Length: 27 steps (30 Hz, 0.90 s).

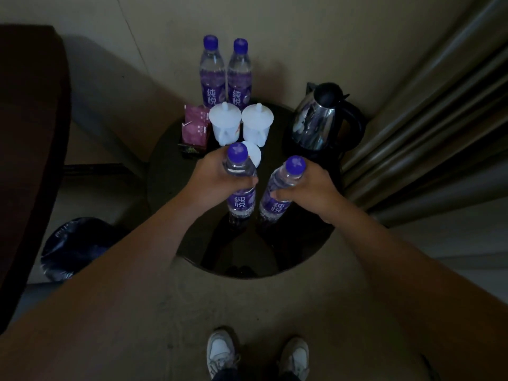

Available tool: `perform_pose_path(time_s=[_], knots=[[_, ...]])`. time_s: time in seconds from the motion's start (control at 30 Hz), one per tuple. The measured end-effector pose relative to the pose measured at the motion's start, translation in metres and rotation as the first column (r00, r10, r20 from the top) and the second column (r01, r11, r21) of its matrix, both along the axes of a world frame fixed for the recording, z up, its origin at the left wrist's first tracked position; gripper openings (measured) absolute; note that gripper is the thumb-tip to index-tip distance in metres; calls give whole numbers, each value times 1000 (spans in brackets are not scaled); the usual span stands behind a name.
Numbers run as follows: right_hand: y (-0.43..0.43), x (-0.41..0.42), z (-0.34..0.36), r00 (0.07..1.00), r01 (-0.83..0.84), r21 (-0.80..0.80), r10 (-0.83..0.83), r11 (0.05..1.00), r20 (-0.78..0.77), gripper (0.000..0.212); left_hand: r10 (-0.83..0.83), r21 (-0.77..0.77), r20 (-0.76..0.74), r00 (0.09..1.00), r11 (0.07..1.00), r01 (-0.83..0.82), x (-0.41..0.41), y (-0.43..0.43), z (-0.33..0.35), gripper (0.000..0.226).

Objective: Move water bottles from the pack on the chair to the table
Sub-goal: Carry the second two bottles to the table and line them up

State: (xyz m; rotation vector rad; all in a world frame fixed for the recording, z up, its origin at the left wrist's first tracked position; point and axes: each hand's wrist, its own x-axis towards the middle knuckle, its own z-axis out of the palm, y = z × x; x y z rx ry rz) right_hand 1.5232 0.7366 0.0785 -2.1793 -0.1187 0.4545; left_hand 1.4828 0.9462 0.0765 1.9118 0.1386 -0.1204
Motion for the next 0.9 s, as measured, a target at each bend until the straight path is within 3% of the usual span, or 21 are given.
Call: perform_pose_path(time_s=[0.17, 0.33, 0.57, 0.8, 0.9], knots=[[-9, 23, 37, 1000, -3, 20, 3, 1000, 2, 42, -118, -8, 69, 991, 993, 119, 29, 15, 52, 26], [-6, 75, 117, 987, 57, 157, -79, 986, 139, 26, -70, -26, 137, 988, 997, 74, 85, 16, 129, 28], [-16, 175, 188, 936, 174, 262, -242, 949, 256, 41, 4, 21, 258, 966, 1000, -9, 183, 1, 200, 23], [-12, 266, 167, 961, 103, 290, -170, 951, 217, 38, 33, 229, 167, 985, 971, -71, 270, -2, 178, 46], [-6, 295, 139, 976, 63, 284, -118, 957, 183, 34, -6, 412, 161, 987, 909, -62, 292, 0, 154, 45]])
